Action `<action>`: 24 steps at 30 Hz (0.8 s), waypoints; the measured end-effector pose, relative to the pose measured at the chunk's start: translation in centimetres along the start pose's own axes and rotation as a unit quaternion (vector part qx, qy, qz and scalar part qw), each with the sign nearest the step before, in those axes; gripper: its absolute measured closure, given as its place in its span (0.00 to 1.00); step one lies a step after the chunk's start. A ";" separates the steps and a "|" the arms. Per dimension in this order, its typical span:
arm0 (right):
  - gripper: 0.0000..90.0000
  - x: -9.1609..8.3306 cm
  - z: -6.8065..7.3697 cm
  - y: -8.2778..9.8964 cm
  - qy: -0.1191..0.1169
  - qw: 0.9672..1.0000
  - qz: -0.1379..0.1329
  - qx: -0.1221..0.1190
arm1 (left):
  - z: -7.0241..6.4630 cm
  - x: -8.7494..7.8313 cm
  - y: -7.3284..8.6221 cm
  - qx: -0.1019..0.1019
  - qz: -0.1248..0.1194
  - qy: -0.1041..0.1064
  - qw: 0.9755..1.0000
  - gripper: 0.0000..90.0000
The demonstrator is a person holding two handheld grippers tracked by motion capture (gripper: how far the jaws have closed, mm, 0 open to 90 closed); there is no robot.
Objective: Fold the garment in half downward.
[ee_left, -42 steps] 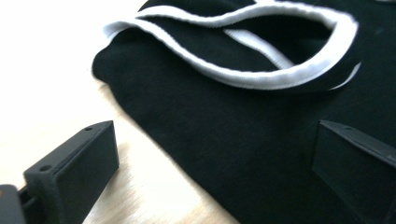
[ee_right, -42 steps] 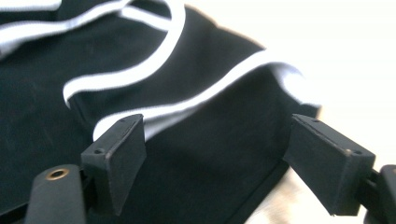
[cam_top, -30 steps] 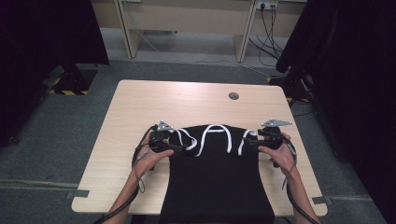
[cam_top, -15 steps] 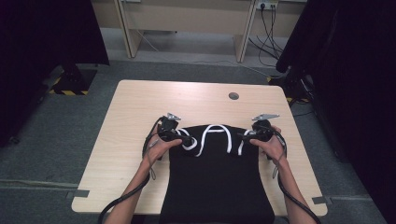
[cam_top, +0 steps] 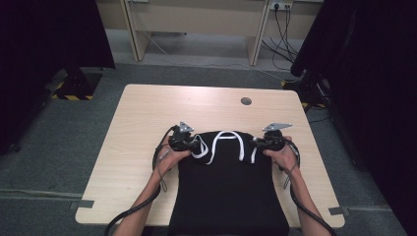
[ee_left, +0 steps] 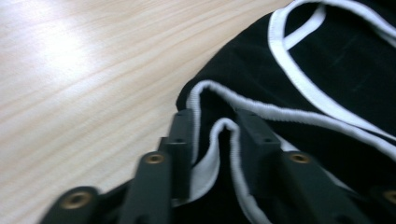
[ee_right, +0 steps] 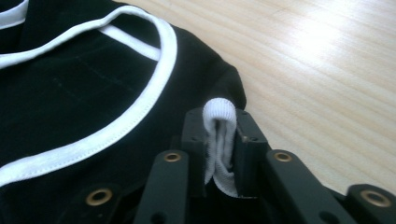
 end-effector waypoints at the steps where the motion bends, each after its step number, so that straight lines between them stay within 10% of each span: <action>1: 0.88 0.0 0.0 0.0 0.000 1.000 0.000 0.000 | 0.0 0.0 0.0 0.000 0.000 0.000 1.000 0.84; 24: 0.92 -4.7 1.8 -3.7 -0.018 0.997 -0.055 -0.042 | -0.2 -3.9 -2.2 0.004 -0.042 0.009 0.999 0.93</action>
Point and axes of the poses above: each handheld gripper's, and its own axes: x roughly forward along the jaws, y roughly out of its underside, z roughly to its left, the point moved 9 cm from there along x, roughly forward along the jaws, and after that the axes turned 3 degrees about -x, right-handed, at the moved point
